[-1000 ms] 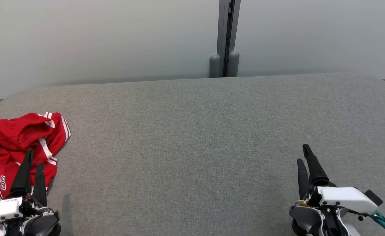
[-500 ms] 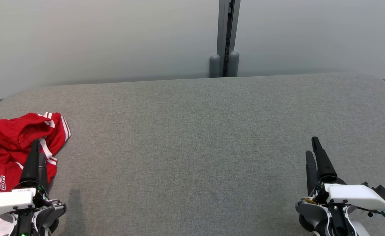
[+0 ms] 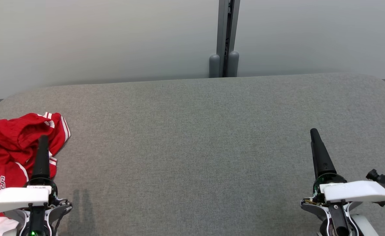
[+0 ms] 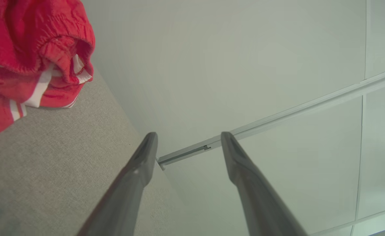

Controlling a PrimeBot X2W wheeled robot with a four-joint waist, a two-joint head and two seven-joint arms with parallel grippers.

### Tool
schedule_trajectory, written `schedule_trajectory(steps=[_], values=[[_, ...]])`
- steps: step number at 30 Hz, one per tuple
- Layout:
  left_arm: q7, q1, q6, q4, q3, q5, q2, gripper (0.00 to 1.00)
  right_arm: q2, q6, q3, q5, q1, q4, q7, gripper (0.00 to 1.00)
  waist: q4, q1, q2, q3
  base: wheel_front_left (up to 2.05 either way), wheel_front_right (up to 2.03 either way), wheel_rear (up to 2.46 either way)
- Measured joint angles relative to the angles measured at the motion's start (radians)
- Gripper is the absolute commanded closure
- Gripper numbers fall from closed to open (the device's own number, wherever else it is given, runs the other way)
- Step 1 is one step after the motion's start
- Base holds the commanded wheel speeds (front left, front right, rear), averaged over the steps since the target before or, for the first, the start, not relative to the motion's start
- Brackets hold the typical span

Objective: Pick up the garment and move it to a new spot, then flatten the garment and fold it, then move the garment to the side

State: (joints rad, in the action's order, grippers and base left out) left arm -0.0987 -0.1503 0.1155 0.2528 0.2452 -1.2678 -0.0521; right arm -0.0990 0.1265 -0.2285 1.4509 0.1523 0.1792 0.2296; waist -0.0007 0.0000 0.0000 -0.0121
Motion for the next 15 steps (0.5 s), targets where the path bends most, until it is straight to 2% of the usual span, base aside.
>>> schedule_trajectory(steps=[15], values=[[0.084,0.023,-0.065,-0.080,-0.085,0.326,0.000,0.00,-0.008,0.000,0.035,-0.347,-0.016,-0.012,0.007,0.00,0.001,0.0000,0.0000,-0.001,0.00,0.00,0.00]])
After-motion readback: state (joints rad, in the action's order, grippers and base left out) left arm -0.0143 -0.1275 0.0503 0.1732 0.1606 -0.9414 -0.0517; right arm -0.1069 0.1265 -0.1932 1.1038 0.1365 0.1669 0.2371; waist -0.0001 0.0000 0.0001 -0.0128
